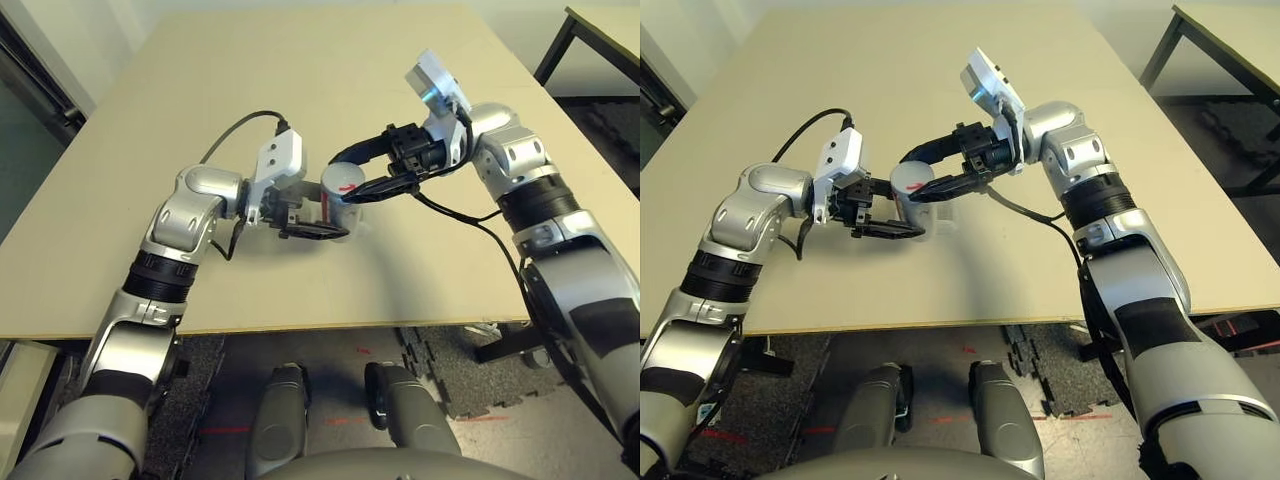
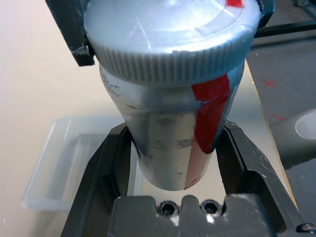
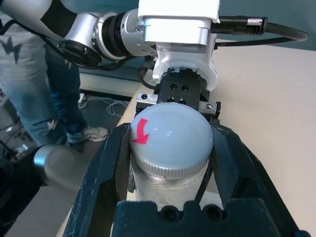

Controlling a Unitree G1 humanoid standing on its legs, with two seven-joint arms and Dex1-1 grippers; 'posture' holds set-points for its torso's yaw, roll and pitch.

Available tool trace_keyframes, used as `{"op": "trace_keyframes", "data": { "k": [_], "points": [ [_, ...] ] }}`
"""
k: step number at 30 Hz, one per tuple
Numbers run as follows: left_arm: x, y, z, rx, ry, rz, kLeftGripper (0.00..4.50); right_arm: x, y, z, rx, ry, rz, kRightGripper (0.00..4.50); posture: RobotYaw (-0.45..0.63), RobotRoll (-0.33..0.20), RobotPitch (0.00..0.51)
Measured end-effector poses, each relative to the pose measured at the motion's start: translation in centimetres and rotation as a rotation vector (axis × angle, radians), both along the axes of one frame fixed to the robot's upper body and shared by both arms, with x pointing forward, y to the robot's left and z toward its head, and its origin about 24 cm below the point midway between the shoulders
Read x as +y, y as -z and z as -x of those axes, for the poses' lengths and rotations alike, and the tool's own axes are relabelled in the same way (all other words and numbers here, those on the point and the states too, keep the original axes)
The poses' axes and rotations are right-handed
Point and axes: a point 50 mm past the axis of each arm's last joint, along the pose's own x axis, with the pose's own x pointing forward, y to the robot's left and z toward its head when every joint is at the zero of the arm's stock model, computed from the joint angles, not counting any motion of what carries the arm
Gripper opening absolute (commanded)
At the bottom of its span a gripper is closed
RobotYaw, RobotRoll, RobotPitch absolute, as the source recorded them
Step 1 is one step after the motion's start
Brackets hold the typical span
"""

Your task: Pour the medicine from the bottle into the box.

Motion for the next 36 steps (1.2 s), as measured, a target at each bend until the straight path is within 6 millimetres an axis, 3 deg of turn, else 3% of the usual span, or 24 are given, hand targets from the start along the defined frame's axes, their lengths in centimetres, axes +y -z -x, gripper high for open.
{"op": "trace_keyframes", "data": {
  "k": [4, 10, 16, 21, 27, 36],
  "points": [
    [-1.1, -0.2, 0.3, -0.002, 0.019, 0.04, 2.74, -0.8, -1.3, 0.0, -0.039, 0.019, 0.021, 4.5, 0.16, 0.0, 0.145],
    [-1.9, -0.7, 1.0, -0.06, 0.062, 0.068, 2.74, -5.5, -1.7, 1.9, 0.032, 0.158, 0.044, 4.5, 0.12, 0.0, 0.13],
    [-1.4, -0.6, 0.7, -0.076, 0.045, 0.071, 2.74, -6.6, -1.3, 4.5, 0.081, 0.264, 0.018, 4.5, 0.1, 0.0, 0.123],
    [-0.8, -0.3, -0.2, -0.068, 0.003, 0.077, 2.74, -6.0, -1.4, 5.3, 0.078, 0.348, -0.034, 4.5, 0.08, 0.0, 0.118],
    [-0.5, 0.0, -1.0, -0.071, -0.021, 0.084, 2.74, -4.6, -1.2, 4.3, 0.068, 0.557, -0.1, 4.5, 0.07, 0.0, 0.114],
    [-0.7, 0.2, -1.3, -0.065, -0.016, 0.087, 2.74, -2.3, -1.2, 4.3, 0.044, 0.552, -0.113, 4.5, 0.07, 0.0, 0.116]
  ]
}}
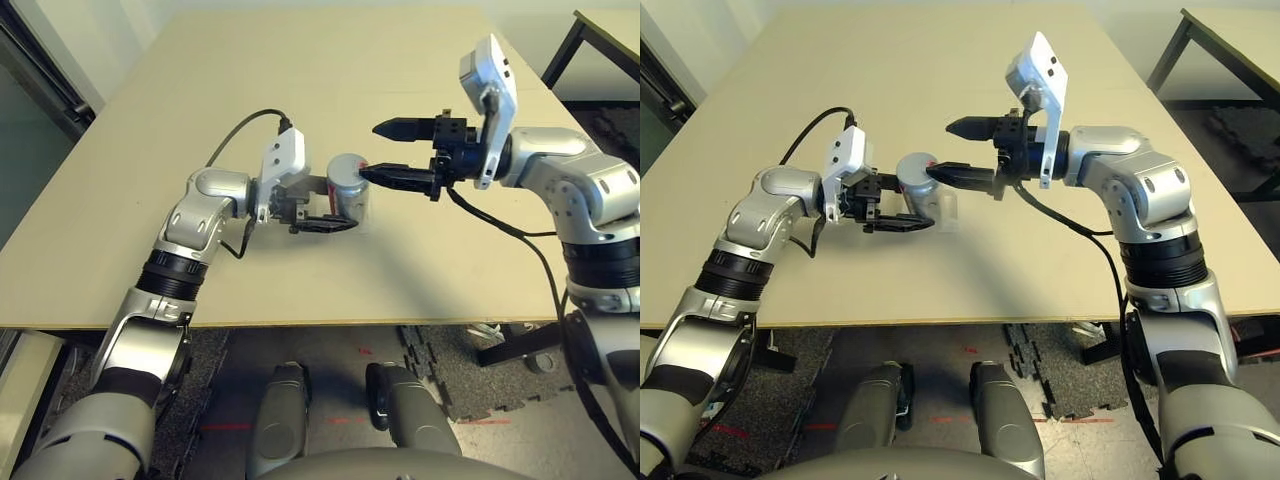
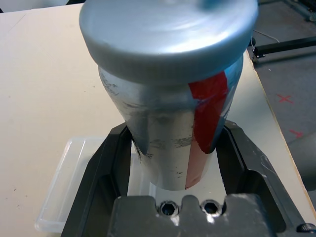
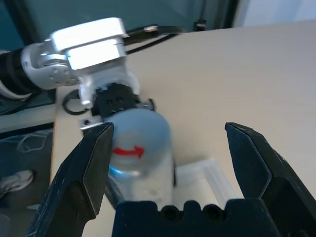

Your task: Pour the medicine from the bottle into the box.

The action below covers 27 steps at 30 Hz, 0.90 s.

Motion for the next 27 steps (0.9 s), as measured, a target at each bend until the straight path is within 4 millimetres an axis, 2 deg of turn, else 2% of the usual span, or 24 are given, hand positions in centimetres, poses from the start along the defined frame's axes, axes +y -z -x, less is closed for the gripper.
{"op": "trace_keyframes", "data": {
  "k": [13, 27],
  "points": [
    [0.05, 0.56, -0.23, 0.016, -0.003, 0.003, 2.74, 1.01, 0.63, 0.49, 0.031, -0.045, 0.043, 4.5, 0.06, 0.0, 0.124],
    [-0.48, 0.73, -0.17, 0.022, 0.01, 0.01, 2.74, 1.01, 0.96, 0.03, 0.024, 0.005, 0.069, 4.5, 0.06, 0.0, 0.128]
  ]
}}
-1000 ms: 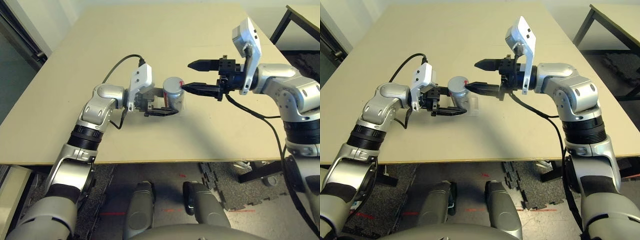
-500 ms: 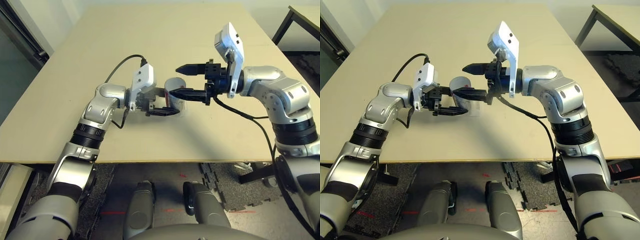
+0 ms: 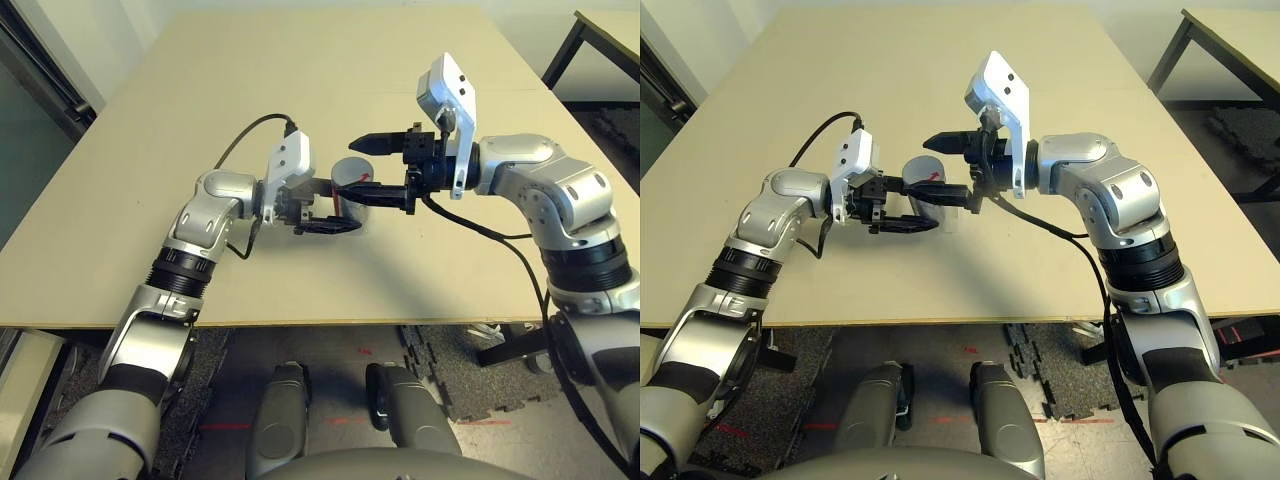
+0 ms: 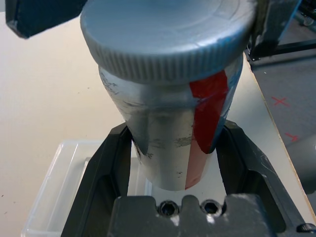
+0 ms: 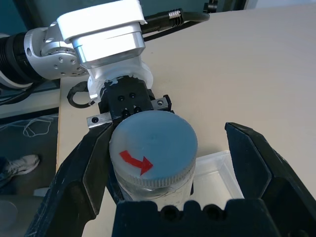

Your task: Pour the medicine from the bottle into the box.

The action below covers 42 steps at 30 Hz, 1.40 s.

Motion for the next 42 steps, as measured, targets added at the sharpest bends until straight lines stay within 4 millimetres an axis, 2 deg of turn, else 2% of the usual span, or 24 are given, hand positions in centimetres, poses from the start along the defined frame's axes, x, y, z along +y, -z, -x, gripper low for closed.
{"op": "trace_keyframes", "data": {
  "k": [12, 19, 25, 32, 37, 42],
  "points": [
    [0.2, 0.0, -0.1, -0.002, -0.014, -0.003, 2.74, -1.0, 0.3, 0.0, 0.034, 0.015, -0.023, 4.5, 0.06, 0.0, 0.128],
    [0.6, -0.1, -0.1, -0.006, -0.036, -0.003, 2.74, -2.8, 0.0, 0.1, 0.041, 0.058, -0.023, 4.5, 0.06, 0.0, 0.125],
    [1.0, 0.5, 0.0, 0.012, -0.037, -0.009, 2.74, -5.1, -1.1, -0.1, 0.007, 0.157, -0.043, 4.5, 0.06, 0.0, 0.123],
    [1.1, 0.5, 0.0, 0.011, -0.04, -0.011, 2.74, -6.4, 0.0, 0.6, 0.078, 0.167, -0.001, 4.5, 0.06, 0.0, 0.121],
    [1.3, 0.5, -0.1, 0.006, -0.045, -0.014, 2.74, -5.2, -0.1, 1.9, 0.097, 0.077, -0.003, 4.5, 0.05, 0.0, 0.122],
    [1.4, 0.7, -0.3, 0.016, -0.056, -0.016, 2.74, -3.5, 0.0, 2.1, 0.094, 0.029, -0.027, 4.5, 0.05, 0.0, 0.121]
  ]
}}
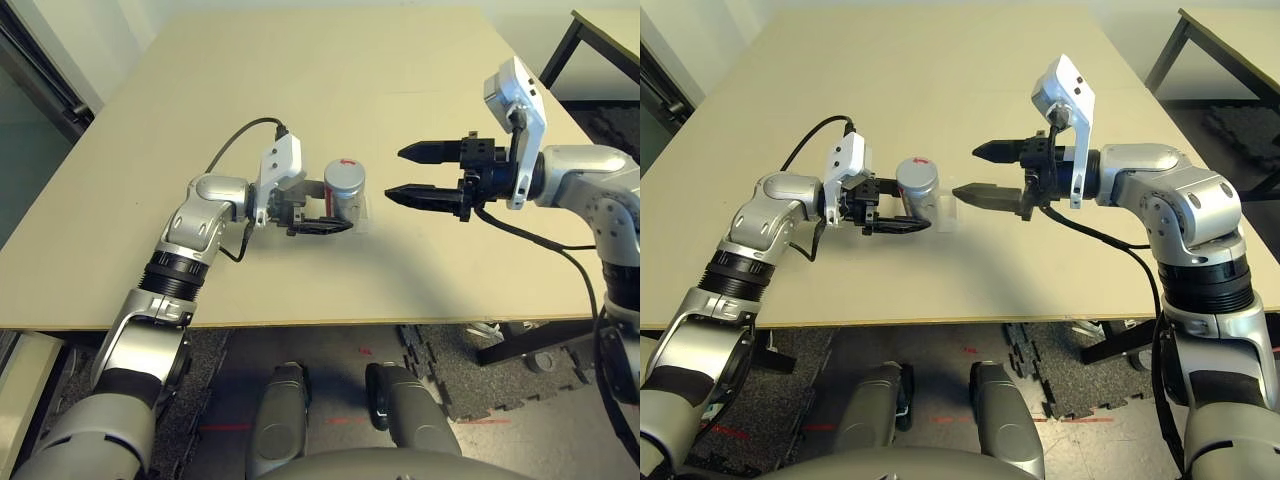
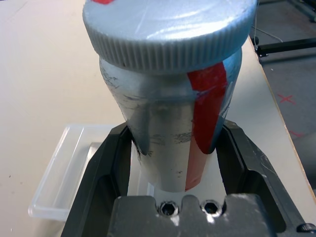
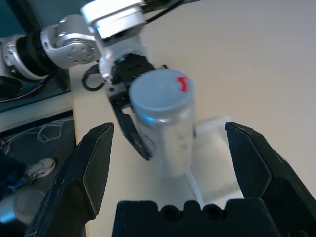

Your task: Pour the medicine from the bottle into the box.

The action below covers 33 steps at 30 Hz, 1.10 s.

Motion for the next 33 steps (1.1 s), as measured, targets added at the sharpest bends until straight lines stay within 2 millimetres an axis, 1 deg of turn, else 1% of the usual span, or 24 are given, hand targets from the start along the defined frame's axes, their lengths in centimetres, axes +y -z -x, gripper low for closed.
{"op": "trace_keyframes", "data": {
  "k": [6, 15, 18, 28, 33],
  "points": [
    [-0.2, -0.3, -0.1, -0.017, 0.004, -0.001, 2.74, 2.2, -0.3, -0.5, -0.04, -0.008, -0.012, 4.5, 0.05, 0.0, 0.122],
    [-0.3, -0.2, -0.2, -0.017, 0.007, -0.001, 2.74, 4.0, 0.0, -1.7, -0.067, 0.007, -0.009, 4.5, 0.05, 0.0, 0.125],
    [-0.6, -0.2, -0.2, -0.015, 0.013, 0.005, 2.74, 4.8, 0.3, -2.2, -0.067, 0.007, -0.01, 4.5, 0.06, 0.0, 0.13],
    [-0.6, -0.2, -0.2, -0.014, 0.015, 0.006, 2.74, 4.9, 0.6, -2.6, -0.072, 0.027, 0.006, 4.5, 0.05, 0.0, 0.13],
    [-0.7, -0.1, -0.2, -0.012, 0.013, 0.003, 2.74, 4.1, 0.7, -2.6, -0.071, 0.039, 0.021, 4.5, 0.05, 0.0, 0.129]
  ]
}}
